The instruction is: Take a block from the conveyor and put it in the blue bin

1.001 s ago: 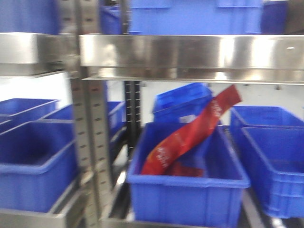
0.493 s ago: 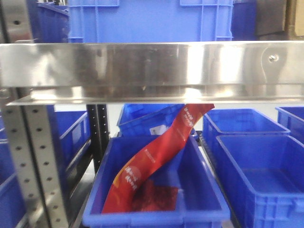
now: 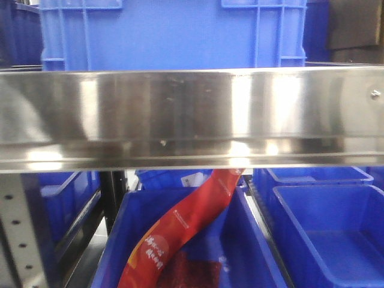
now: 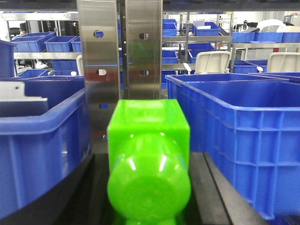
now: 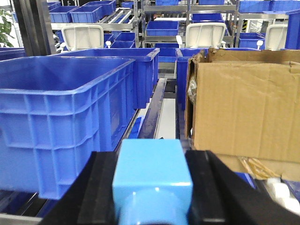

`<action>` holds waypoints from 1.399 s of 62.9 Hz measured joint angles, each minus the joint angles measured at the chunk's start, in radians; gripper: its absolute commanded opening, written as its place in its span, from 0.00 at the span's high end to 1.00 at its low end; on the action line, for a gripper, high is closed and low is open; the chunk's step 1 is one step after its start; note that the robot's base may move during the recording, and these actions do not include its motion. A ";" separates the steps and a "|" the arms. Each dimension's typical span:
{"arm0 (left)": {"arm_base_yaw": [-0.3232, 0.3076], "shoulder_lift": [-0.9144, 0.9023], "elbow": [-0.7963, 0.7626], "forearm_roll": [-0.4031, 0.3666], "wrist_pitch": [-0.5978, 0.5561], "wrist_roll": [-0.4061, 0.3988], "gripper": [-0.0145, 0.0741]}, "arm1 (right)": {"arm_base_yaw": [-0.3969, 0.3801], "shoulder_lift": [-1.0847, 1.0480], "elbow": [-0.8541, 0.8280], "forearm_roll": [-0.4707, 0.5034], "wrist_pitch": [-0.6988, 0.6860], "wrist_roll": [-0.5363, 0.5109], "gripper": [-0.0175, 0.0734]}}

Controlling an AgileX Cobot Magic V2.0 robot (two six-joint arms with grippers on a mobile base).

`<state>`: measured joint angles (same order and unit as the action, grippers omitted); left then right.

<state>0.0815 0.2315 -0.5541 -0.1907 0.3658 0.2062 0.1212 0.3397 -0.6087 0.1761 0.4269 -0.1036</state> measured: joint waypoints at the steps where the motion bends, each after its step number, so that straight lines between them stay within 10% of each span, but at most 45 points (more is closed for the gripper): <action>1: 0.000 0.000 0.000 0.000 0.000 0.000 0.96 | 0.000 0.000 0.000 0.000 0.000 0.000 0.99; 88: 0.000 0.000 0.000 0.000 -0.028 0.000 0.96 | 0.000 0.000 0.000 0.000 0.000 0.000 0.99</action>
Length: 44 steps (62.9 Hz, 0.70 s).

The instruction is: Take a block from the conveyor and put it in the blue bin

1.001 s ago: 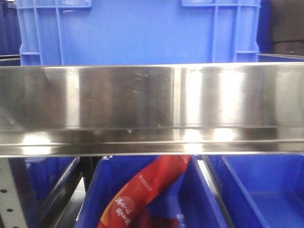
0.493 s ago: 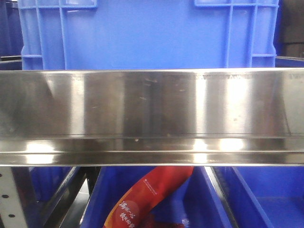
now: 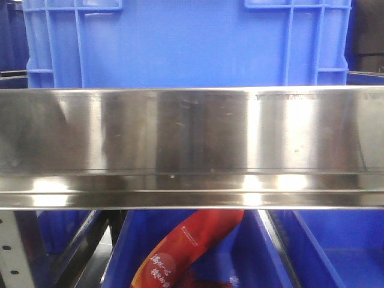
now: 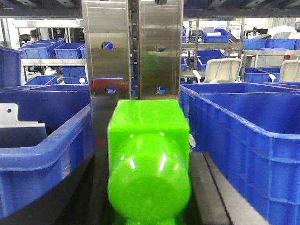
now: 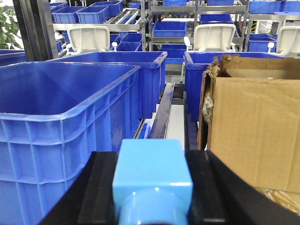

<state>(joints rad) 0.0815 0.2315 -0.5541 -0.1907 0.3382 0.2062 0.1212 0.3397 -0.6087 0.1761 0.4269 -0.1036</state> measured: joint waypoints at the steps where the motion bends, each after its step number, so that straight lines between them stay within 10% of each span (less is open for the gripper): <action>1: 0.000 0.000 0.000 0.000 0.000 0.000 0.96 | 0.000 0.000 0.000 0.000 0.000 0.000 0.99; 44: -0.187 0.050 -0.018 -0.034 0.040 0.000 0.96 | 0.000 0.004 -0.016 -0.002 0.006 0.000 0.99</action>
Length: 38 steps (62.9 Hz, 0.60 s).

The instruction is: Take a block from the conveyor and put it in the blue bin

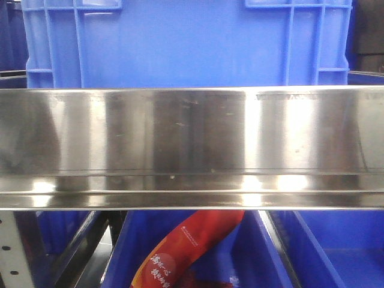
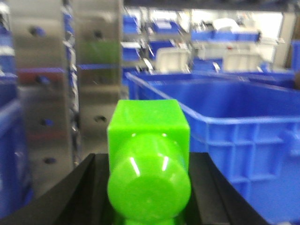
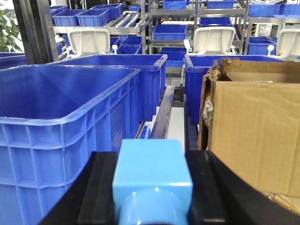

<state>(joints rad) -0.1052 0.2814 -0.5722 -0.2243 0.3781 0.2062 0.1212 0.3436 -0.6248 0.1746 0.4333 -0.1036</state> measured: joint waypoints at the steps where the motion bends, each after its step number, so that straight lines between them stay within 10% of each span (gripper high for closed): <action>1: -0.003 0.010 -0.011 0.000 0.008 0.000 0.96 | 0.000 0.002 -0.006 0.000 0.005 0.000 0.99; 38: -0.254 0.677 -0.479 0.000 0.005 0.074 0.96 | 0.100 0.473 -0.342 0.000 -0.023 0.000 0.99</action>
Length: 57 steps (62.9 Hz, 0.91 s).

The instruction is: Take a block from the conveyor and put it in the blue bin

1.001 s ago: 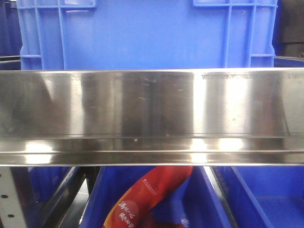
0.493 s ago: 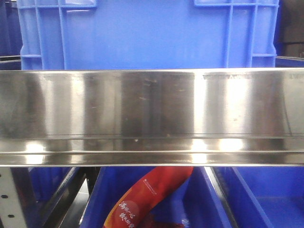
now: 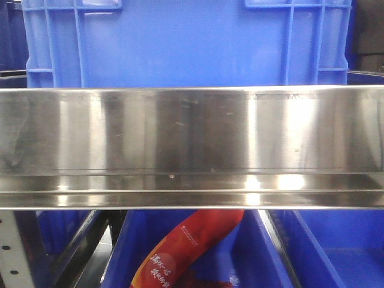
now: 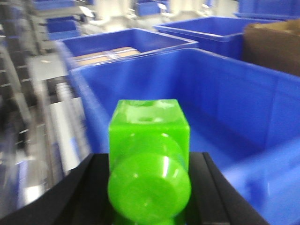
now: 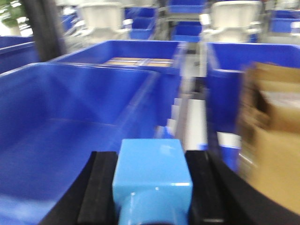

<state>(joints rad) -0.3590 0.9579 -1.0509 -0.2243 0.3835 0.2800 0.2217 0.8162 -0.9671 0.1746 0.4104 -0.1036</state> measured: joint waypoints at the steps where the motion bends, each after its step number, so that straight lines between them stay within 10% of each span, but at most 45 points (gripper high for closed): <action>1: -0.007 0.017 -0.011 0.000 -0.012 0.001 0.96 | 0.010 0.013 -0.011 0.000 -0.003 0.000 0.99; 31: -0.141 0.370 -0.251 -0.118 -0.071 0.005 0.95 | 0.252 0.395 -0.243 0.000 -0.067 0.000 0.99; 40: -0.141 0.400 -0.251 -0.121 -0.066 0.005 0.74 | 0.257 0.454 -0.245 0.000 -0.075 0.000 0.96; 57: -0.141 0.415 -0.251 -0.122 -0.056 0.005 0.39 | 0.257 0.487 -0.245 0.033 -0.086 0.000 0.37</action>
<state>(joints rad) -0.4998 1.3727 -1.3021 -0.3460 0.3275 0.2848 0.4783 1.3037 -1.2121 0.2076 0.3247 -0.1036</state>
